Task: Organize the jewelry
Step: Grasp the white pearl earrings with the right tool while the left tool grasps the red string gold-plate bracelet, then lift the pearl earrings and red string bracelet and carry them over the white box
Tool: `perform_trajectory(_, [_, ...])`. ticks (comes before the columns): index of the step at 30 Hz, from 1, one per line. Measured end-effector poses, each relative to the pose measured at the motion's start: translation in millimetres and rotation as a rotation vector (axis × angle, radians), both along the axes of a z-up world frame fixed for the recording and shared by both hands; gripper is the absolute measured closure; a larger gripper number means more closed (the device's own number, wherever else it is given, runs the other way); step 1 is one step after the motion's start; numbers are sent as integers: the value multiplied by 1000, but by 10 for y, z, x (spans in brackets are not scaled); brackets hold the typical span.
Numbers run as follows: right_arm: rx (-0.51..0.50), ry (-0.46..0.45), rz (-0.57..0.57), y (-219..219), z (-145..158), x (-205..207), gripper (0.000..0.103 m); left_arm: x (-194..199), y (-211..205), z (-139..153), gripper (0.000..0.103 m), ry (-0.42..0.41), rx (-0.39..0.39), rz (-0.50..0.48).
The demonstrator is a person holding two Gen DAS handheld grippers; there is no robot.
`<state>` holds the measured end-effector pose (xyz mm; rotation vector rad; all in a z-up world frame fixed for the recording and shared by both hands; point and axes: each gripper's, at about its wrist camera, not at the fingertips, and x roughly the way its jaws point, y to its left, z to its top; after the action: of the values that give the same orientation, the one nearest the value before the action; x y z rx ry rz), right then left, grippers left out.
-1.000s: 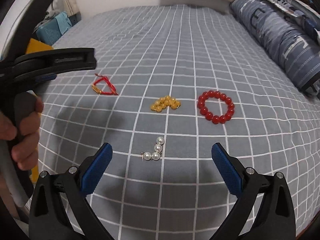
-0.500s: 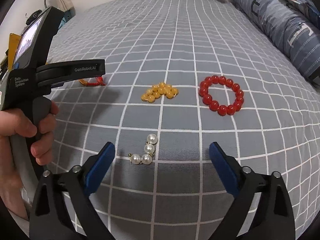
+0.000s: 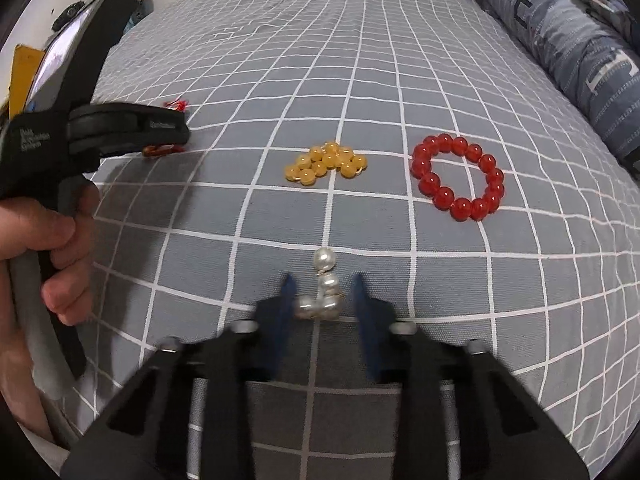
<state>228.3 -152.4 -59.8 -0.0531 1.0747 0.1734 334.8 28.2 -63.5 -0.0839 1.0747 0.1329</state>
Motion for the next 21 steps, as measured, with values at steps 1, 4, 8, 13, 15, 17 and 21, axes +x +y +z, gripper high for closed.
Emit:
perform_trajectory(1, [0, -1, 0, -2, 7, 6, 81, -8, 2, 14, 93, 0, -4, -5])
perform_trajectory(4, [9, -5, -3, -12, 25, 3, 81, -44, 31, 46, 94, -7, -12, -13])
perform_trajectory(8, [20, -16, -4, -26, 65, -12, 81, -88, 47, 81, 94, -18, -9, -11])
perform_trajectory(13, [25, -35, -3, -26, 110, -38, 81, -159, 12, 146, 94, -33, -8, -19])
perform_trajectory(15, [23, -41, -2, -12, 114, -50, 81, -197, 6, 184, 94, -43, -7, -24])
perform_trajectory(17, [21, -48, 0, -21, 132, -65, 81, -230, 1, 239, 94, -54, -3, -24])
perform_trajectory(21, [25, -61, 0, -10, 203, -91, 81, -291, -43, 312, 94, -68, 8, -34])
